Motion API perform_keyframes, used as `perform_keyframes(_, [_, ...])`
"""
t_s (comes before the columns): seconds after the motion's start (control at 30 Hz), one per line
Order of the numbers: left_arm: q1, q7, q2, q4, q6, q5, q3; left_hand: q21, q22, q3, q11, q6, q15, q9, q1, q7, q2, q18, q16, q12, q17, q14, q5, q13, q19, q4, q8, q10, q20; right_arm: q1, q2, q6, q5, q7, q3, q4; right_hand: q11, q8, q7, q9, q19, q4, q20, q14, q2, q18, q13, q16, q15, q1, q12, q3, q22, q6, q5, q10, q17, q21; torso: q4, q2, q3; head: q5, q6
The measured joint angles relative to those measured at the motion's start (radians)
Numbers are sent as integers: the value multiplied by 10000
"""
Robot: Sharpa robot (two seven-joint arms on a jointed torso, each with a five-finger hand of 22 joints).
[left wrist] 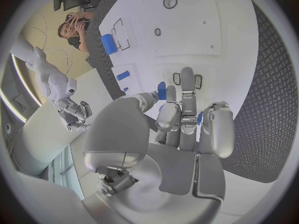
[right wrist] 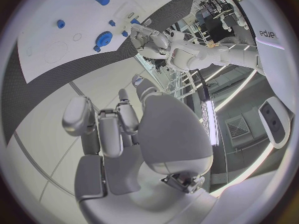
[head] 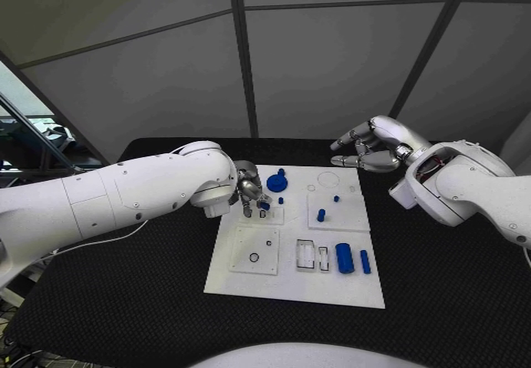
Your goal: Assemble the parts on the task board
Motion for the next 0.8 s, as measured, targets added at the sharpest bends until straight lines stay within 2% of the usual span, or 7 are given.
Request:
perform_keyframes(0.27, [-89, 95, -337, 499, -763, -79, 0, 55, 0, 122, 2, -15, 0, 57, -105, 14, -3, -1, 0, 0, 22, 0, -12, 47, 73, -68, 1, 72, 2, 0, -17, 21, -3, 7, 0, -40, 0, 0, 0, 1, 0, 0, 0, 0, 0, 0, 1, 0, 0, 0, 0, 0, 1, 0, 0, 0, 0, 0, 11, 3, 0, 21, -12])
perform_keyframes(0.47, [-289, 123, -451, 736, -1349, -387, -9, 116, 0, 177, 2, -15, 21, 87, -210, 15, -78, -1, 0, 9, 34, 21, -18, 107, 145, -123, 43, 141, 3, 0, -36, 33, -30, 11, 0, -46, 0, 0, 0, 2, 0, 0, 0, 0, 0, -1, 1, 0, 0, 0, 0, 0, 1, 0, -1, 0, 0, 0, 2, 14, 0, 44, -52])
perform_keyframes(0.8, [-530, 70, -474, 854, -1987, -969, -12, 116, -1, 294, 0, -16, 33, 166, -316, 16, -2, 0, -36, 184, 44, 33, -50, 237, 144, -183, 135, 216, 3, 0, -40, 61, -79, 15, 0, -67, 0, 0, -1, 2, 0, 0, 0, 0, 0, 0, 1, 0, 0, 0, 0, 0, 2, 0, -3, 0, 8, 0, -19, 19, 0, 70, -91])
